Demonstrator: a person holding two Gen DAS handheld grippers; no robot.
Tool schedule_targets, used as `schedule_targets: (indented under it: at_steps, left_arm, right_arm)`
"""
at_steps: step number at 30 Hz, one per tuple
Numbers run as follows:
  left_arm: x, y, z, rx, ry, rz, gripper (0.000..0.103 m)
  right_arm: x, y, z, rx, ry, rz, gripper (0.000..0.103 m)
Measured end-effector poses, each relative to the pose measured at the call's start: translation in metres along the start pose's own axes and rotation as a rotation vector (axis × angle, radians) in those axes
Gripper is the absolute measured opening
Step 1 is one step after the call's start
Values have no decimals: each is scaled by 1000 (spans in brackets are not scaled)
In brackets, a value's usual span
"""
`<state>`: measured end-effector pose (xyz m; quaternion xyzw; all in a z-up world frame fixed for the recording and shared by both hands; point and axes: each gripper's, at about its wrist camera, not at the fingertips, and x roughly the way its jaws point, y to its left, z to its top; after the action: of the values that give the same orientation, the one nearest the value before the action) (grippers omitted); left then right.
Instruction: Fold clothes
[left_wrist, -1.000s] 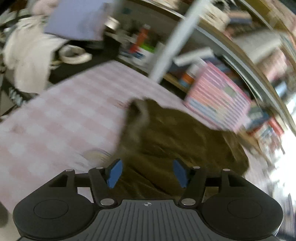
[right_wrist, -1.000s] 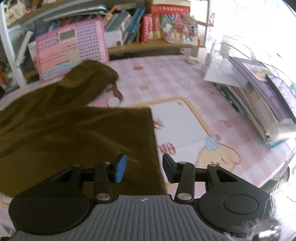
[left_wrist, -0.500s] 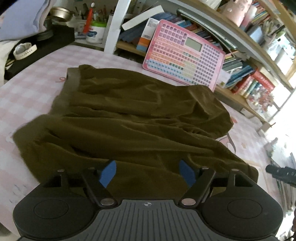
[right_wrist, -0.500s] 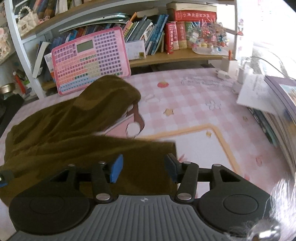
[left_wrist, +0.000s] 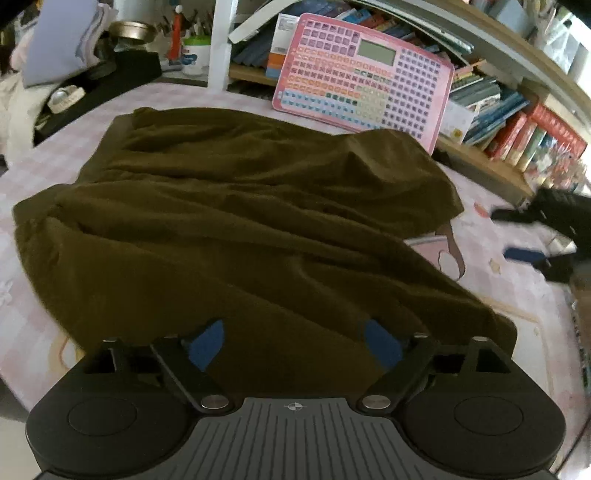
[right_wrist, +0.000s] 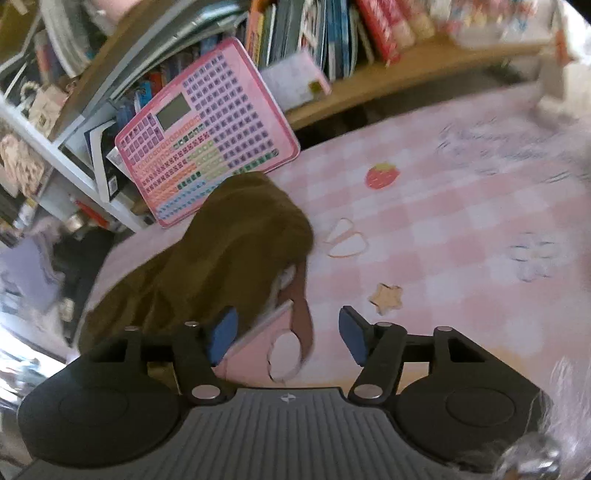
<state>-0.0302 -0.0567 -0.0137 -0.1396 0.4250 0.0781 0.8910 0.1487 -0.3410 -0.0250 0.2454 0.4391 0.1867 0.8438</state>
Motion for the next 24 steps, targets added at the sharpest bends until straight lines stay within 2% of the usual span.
schedule_targets:
  at_steps: [5,11,13,15,16,18,20,23,24]
  left_arm:
    - [-12,5,-11,-63,8,79,88]
    - [-23,11,-17,-118,3,157,88]
    - [-26,14,-17,-130,3,179,88]
    - [-28,17,-17,-140,1,199,88]
    - [-29,19,-16,-145,-3,208,88]
    - [-31,22,-15,-155,-10,223,88]
    - [-31,26,-14,-174,-8,234,88]
    - [-30,34,-13,-217,-6,248,88]
    - [-30,37,-13,-234,-7,251,88]
  right_arm:
    - [45,-11,19,117,61,59,61]
    - [85,-5,29,162,98,75,59]
    - [93,-1,31,166,91,79,49]
    - [100,4,34,158,75,85,22]
    - [102,8,36,144,60,90,15]
    - [95,30,39,33,-19,110,8]
    - [83,64,33,-159,-87,161,5]
    - [65,126,7,-532,-123,308,4]
    - [67,144,-10,-655,-54,353,4]
